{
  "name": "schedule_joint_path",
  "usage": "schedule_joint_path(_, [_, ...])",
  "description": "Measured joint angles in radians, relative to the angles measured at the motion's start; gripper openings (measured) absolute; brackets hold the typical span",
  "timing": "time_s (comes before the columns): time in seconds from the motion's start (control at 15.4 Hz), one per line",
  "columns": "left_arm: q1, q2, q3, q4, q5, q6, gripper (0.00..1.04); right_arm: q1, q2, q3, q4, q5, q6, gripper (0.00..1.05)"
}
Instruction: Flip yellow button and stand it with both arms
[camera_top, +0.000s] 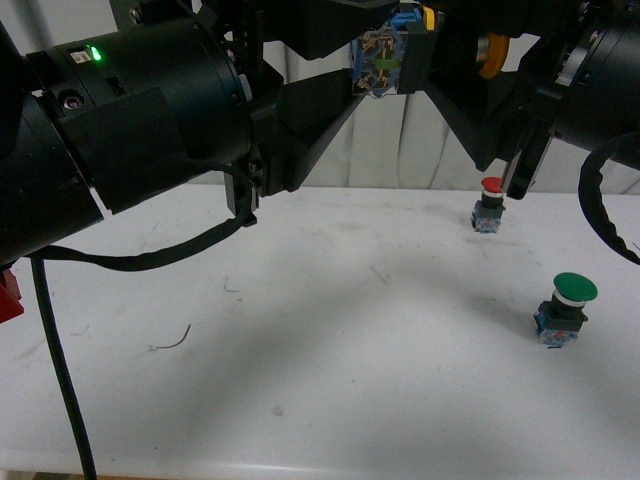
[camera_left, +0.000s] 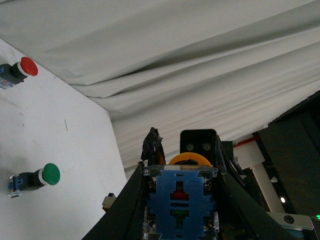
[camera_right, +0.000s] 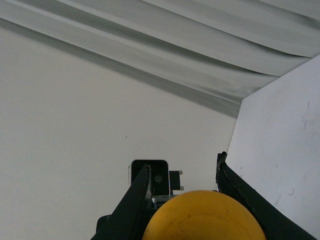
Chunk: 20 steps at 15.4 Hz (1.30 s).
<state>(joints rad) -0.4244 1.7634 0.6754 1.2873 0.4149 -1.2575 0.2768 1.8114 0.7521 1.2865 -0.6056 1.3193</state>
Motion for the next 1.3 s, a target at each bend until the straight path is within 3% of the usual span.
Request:
schedule_joint_path(0.07, [0.000, 0.000, 0.000, 0.000, 0.000, 0.000, 0.33, -0.003, 0.000, 0.000, 0.000, 0.000, 0.000, 0.36])
schedule_joint_path(0.46, [0.049, 0.000, -0.003, -0.001, -0.012, 0.008, 1.00, -0.016, 0.000, 0.000, -0.003, 0.008, -0.011, 0.35])
schedule_joint_path(0.65, [0.173, 0.003, 0.000, -0.027, 0.003, 0.032, 0.98, -0.043, 0.000, -0.006, -0.003, 0.014, -0.011, 0.35])
schedule_joint_path(0.78, [0.288, -0.005, 0.003, -0.139, 0.012, 0.095, 0.98, -0.074, 0.000, -0.010, -0.003, 0.015, -0.011, 0.35])
schedule_joint_path(1.04, [0.502, -0.230, -0.041, -0.352, 0.042, 0.444, 0.98, -0.095, 0.000, -0.003, -0.004, 0.013, -0.011, 0.35])
schedule_joint_path(1.11, [0.513, -0.303, -0.078, -0.425, -0.071, 0.610, 0.92, -0.095, 0.000, 0.002, -0.003, 0.013, -0.011, 0.35])
schedule_joint_path(1.17, [0.501, -0.407, -0.172, -0.480, -0.231, 0.813, 0.79, -0.095, 0.000, 0.005, -0.004, 0.013, -0.012, 0.35])
schedule_joint_path(1.24, [0.489, -0.510, -0.265, -0.476, -0.324, 0.992, 0.66, -0.095, 0.000, 0.007, -0.004, 0.012, -0.016, 0.35])
schedule_joint_path(1.3, [0.484, -0.576, -0.307, -0.455, -0.350, 1.110, 0.54, -0.095, -0.001, 0.008, -0.003, 0.010, -0.023, 0.35])
